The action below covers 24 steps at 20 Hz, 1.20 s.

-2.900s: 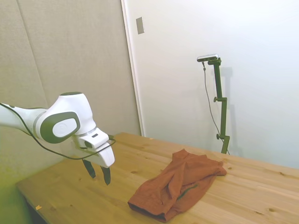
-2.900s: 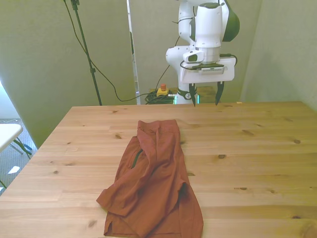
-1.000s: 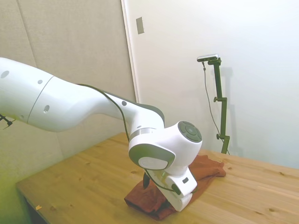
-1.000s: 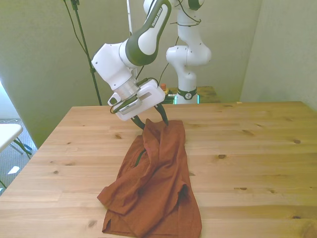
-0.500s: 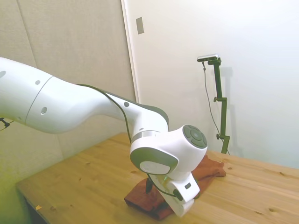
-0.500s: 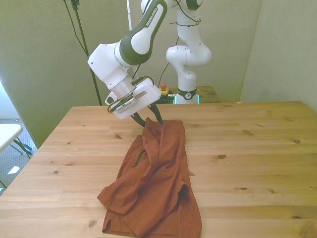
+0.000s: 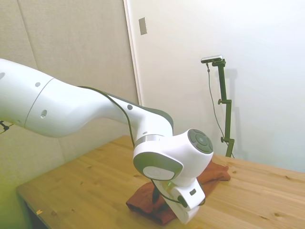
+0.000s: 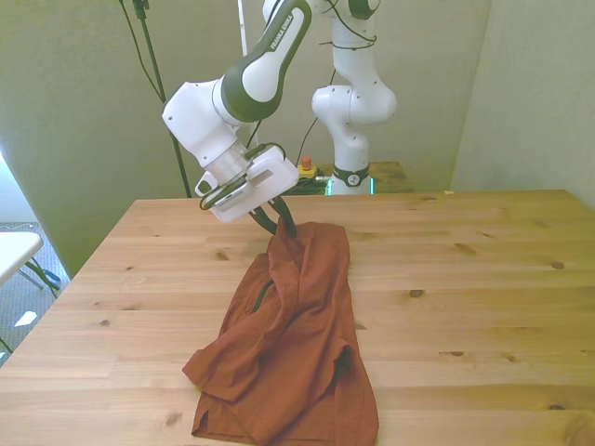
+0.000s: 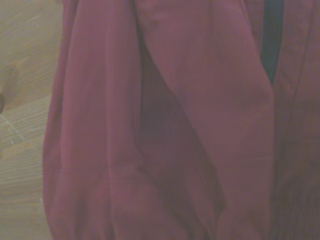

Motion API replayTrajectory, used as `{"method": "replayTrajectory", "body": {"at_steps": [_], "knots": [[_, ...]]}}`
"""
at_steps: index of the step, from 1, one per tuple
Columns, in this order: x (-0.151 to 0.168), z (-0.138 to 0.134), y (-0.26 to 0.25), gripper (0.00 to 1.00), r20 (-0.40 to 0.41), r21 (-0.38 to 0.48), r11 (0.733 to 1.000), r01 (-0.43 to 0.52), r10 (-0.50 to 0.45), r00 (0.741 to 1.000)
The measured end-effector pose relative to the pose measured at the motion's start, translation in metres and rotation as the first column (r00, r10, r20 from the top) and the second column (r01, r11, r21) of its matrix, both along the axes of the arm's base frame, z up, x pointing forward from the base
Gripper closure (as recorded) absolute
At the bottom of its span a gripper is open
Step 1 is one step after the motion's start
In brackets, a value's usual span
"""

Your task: Unfold the shorts

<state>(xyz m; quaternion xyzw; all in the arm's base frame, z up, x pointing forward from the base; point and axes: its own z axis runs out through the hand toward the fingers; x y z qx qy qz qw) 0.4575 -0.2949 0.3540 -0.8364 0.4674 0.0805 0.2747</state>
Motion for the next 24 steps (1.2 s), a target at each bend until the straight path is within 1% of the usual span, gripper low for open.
{"method": "replayTrajectory", "body": {"at_steps": [10,16,21,24], "knots": [[-0.005,0.007,-0.018,1.00,0.010,-0.004,1.000,0.028,-0.028,1.000],[-0.005,0.021,-0.039,1.00,0.027,0.005,0.999,0.053,-0.053,0.998],[0.003,0.046,-0.047,1.00,0.063,0.015,0.999,0.053,-0.053,0.997],[0.020,0.065,-0.030,1.00,0.093,0.007,1.000,0.003,-0.004,0.996]]}}
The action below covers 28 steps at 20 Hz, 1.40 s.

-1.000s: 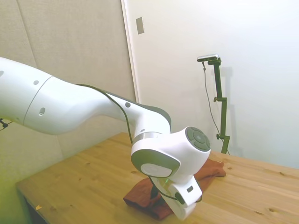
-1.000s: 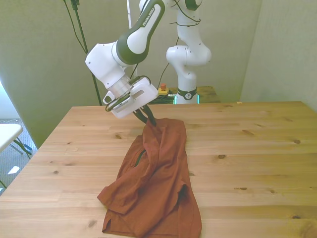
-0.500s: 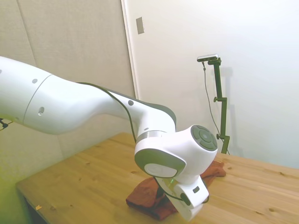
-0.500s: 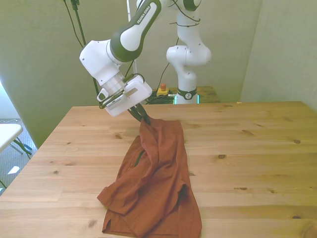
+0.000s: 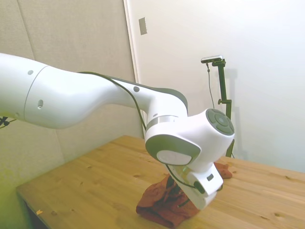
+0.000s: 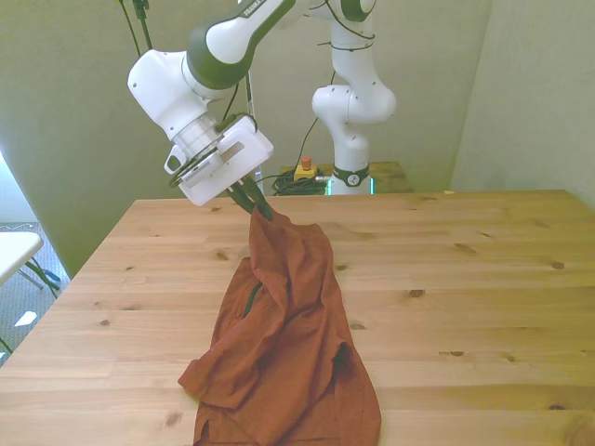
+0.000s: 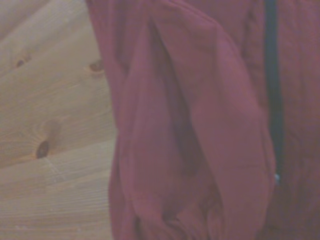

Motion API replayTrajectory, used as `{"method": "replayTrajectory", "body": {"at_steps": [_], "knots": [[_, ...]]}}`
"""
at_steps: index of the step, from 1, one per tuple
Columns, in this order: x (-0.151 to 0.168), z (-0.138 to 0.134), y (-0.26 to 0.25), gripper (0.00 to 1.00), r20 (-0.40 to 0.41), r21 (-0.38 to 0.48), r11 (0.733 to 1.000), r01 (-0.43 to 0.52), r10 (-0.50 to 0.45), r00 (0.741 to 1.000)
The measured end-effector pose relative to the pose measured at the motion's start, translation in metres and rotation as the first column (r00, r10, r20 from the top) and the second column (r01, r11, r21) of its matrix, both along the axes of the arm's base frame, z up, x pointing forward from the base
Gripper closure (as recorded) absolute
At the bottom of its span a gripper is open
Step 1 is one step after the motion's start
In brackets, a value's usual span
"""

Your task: Unfold the shorts

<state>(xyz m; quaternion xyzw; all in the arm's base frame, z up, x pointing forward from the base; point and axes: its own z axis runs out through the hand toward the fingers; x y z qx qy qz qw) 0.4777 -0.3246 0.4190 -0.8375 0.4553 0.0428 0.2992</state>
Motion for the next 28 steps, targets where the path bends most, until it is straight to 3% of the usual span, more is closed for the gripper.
{"method": "replayTrajectory", "body": {"at_steps": [8,9,14,20,24,28], "knots": [[0.041,0.040,0.114,1.00,0.010,-0.058,0.976,-0.212,0.213,0.977],[0.041,0.040,0.128,0.00,0.001,-0.065,0.969,-0.240,0.241,0.971],[0.034,0.012,0.188,0.00,-0.077,-0.086,0.904,-0.419,0.413,0.908],[0.039,-0.006,0.211,0.00,-0.084,-0.083,0.877,-0.473,0.467,0.880],[0.045,-0.001,0.229,0.00,-0.074,-0.089,0.860,-0.503,0.498,0.864],[0.062,0.024,0.272,0.00,-0.048,-0.120,0.841,-0.528,0.526,0.849]]}}
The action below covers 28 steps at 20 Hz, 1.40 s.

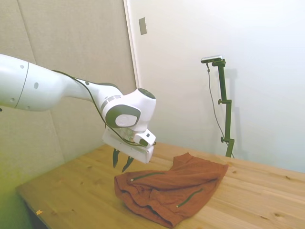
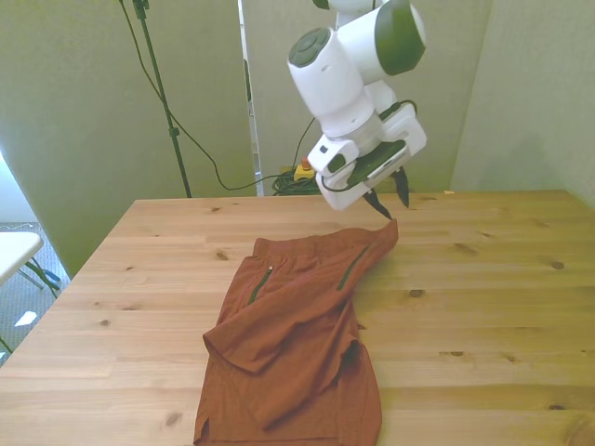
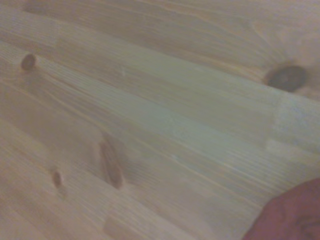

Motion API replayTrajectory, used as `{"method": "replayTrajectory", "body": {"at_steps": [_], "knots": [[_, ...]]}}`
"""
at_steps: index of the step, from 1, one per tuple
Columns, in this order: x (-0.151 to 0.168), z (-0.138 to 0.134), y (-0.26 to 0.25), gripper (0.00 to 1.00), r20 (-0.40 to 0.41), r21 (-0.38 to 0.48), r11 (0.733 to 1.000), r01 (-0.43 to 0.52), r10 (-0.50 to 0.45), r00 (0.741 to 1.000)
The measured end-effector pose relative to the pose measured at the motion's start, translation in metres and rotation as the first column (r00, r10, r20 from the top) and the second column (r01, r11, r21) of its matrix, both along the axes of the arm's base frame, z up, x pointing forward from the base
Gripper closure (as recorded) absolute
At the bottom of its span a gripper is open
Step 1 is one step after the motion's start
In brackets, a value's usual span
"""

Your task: Unfold the shorts

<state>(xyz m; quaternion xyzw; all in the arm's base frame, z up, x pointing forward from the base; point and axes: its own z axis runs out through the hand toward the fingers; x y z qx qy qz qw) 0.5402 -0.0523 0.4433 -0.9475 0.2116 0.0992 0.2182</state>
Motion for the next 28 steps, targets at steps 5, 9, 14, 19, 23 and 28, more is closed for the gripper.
{"method": "replayTrajectory", "body": {"at_steps": [5,9,14,19,23,28], "knots": [[0.010,0.025,0.002,0.00,0.104,-0.103,0.981,0.163,-0.153,0.983],[0.024,0.007,-0.109,0.00,0.169,-0.171,0.913,0.369,-0.342,0.924],[0.055,0.020,-0.229,0.00,0.263,-0.201,0.759,0.619,-0.567,0.781],[0.081,0.008,-0.211,0.00,0.308,-0.241,0.629,0.739,-0.672,0.673],[0.098,-0.018,-0.197,0.00,0.312,-0.239,0.585,0.775,-0.709,0.632],[0.118,-0.027,-0.214,0.00,0.327,-0.238,0.546,0.803,-0.733,0.596]]}}
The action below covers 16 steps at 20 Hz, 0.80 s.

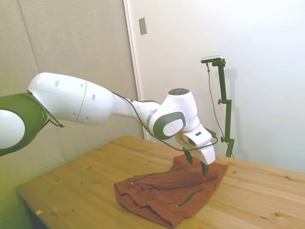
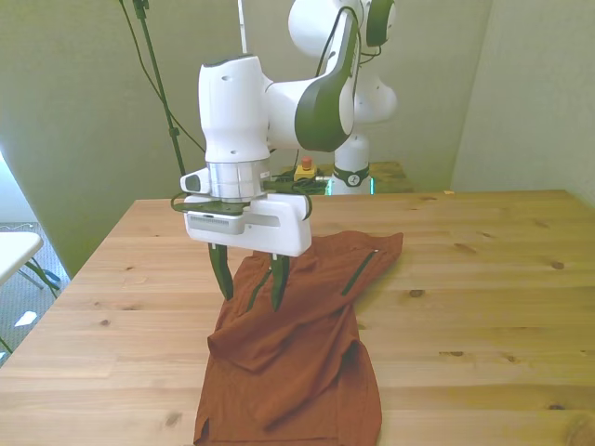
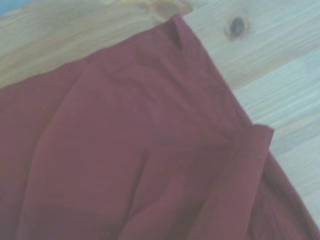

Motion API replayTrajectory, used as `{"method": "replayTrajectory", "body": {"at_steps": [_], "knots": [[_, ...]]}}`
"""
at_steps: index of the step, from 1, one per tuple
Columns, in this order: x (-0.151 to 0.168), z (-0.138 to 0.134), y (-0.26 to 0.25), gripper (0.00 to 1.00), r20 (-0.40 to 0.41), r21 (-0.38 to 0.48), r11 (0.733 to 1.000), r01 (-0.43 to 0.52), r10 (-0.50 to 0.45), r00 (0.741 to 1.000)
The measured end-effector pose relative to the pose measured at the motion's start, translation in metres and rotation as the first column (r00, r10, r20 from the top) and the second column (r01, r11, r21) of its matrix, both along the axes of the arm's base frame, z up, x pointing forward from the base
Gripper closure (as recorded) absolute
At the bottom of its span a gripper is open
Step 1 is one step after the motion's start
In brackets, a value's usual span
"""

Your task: Unfold the shorts

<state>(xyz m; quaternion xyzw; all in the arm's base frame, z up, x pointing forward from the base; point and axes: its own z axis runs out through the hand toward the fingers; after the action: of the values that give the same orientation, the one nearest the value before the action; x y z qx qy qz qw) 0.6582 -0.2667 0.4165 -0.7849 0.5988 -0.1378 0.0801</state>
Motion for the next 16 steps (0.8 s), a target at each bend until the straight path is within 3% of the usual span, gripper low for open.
{"method": "replayTrajectory", "body": {"at_steps": [2,3,8,16], "knots": [[0.007,-0.006,-0.008,0.00,-0.002,-0.004,1.000,0.013,-0.013,1.000],[0.011,-0.012,-0.011,1.00,-0.007,-0.005,1.000,0.018,-0.018,1.000],[0.026,-0.035,-0.014,1.00,-0.026,-0.005,1.000,0.024,-0.024,0.999],[0.035,-0.045,-0.009,1.00,-0.028,0.000,1.000,0.022,-0.022,0.999]]}}
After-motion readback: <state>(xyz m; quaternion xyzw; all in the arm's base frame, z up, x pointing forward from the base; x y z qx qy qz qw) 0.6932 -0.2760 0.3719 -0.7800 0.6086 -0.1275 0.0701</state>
